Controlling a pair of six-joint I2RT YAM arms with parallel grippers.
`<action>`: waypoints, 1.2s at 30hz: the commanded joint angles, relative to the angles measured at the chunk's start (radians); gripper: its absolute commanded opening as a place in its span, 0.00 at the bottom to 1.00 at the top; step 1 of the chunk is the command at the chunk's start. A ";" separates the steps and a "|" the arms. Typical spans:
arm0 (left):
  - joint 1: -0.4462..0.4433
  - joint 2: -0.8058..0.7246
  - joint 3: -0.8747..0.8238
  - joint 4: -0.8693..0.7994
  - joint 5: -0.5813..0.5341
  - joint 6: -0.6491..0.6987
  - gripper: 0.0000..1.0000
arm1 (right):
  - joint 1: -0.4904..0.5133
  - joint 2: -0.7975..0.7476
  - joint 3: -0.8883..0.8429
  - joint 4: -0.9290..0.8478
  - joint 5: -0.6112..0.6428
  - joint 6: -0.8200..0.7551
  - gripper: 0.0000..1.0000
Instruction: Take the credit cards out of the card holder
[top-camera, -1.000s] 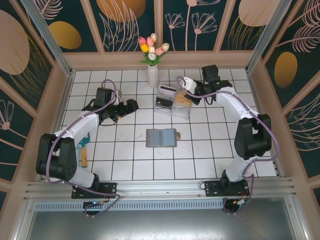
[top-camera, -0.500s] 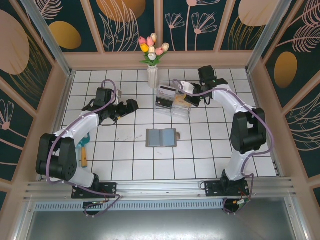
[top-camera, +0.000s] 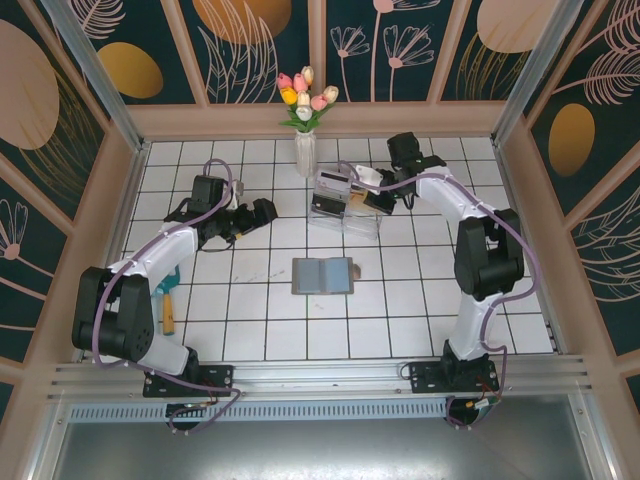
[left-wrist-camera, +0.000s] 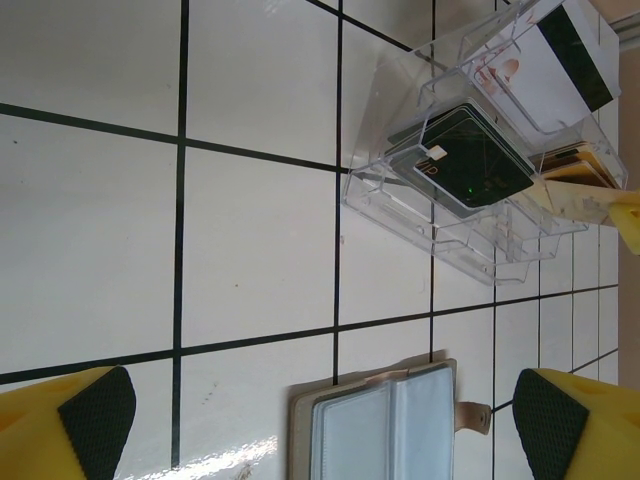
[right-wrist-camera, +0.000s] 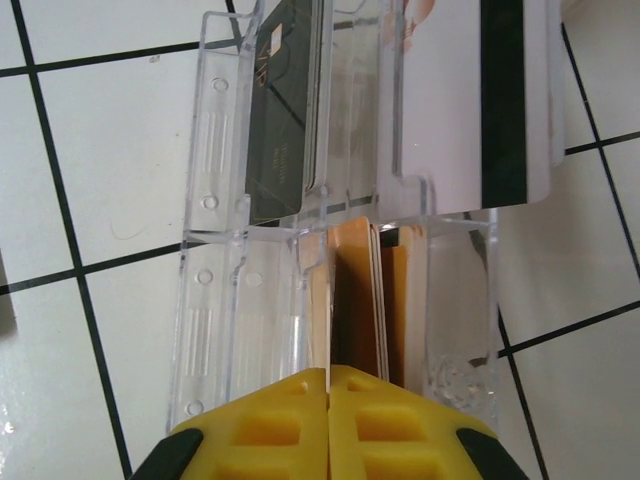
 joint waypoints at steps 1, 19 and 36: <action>0.003 0.015 0.003 0.024 0.022 0.007 0.99 | 0.013 0.019 0.039 -0.015 0.021 0.005 0.12; 0.003 0.015 -0.002 0.032 0.038 0.003 0.99 | 0.025 0.039 0.067 0.018 0.061 0.055 0.25; 0.003 -0.015 -0.023 0.023 0.003 0.001 0.99 | 0.057 -0.246 -0.115 0.273 0.109 0.571 0.28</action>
